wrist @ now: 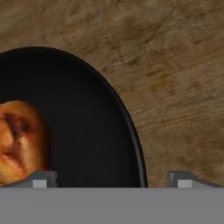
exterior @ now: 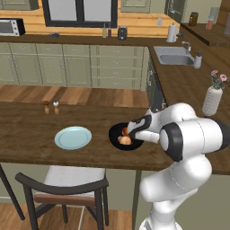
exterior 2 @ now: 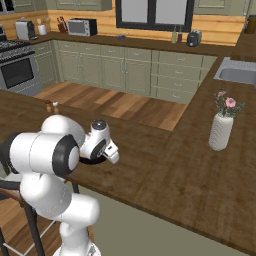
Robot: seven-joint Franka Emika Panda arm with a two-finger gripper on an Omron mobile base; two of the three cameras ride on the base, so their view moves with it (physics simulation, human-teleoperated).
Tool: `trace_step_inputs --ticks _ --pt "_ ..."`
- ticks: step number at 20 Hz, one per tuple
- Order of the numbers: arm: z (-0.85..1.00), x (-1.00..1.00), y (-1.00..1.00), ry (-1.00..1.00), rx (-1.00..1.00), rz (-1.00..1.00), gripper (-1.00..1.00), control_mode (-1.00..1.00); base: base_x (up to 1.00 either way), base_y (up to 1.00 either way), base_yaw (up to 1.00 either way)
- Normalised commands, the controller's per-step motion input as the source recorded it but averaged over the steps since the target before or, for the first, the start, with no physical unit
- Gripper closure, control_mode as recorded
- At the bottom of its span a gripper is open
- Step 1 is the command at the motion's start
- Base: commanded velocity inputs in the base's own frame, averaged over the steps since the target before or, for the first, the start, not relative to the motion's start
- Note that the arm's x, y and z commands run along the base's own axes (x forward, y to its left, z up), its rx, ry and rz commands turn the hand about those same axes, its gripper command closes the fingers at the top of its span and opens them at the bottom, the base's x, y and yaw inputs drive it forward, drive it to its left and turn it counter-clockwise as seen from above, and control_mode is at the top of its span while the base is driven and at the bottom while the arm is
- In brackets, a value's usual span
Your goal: Pick the chicken drumstick and squash from their plates and place them in the bowl. Then put the bowl in the fridge.
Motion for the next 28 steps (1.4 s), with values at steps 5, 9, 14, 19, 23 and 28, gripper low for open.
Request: trace_step_inputs --ticks 5,9,14,19,23,28 --pt "-0.22 0.0 0.0 0.0 0.0 0.0 -1.0 -1.0 0.0 0.0 0.0" --pt "-0.34 0.0 0.0 0.0 0.0 0.0 -1.0 -1.0 0.0 0.0 0.0" --pt "-0.14 0.0 0.0 0.0 0.0 0.0 -1.0 -1.0 0.0 0.0 0.0" --pt "-0.02 0.0 0.06 0.0 0.0 0.0 1.0 -1.0 0.0 0.0 0.0" --pt "0.0 0.0 0.05 0.0 0.0 0.0 1.0 -1.0 0.0 0.0 0.0" --pt "0.0 0.0 0.15 0.0 0.0 0.0 1.0 -1.0 0.0 0.0 0.0"
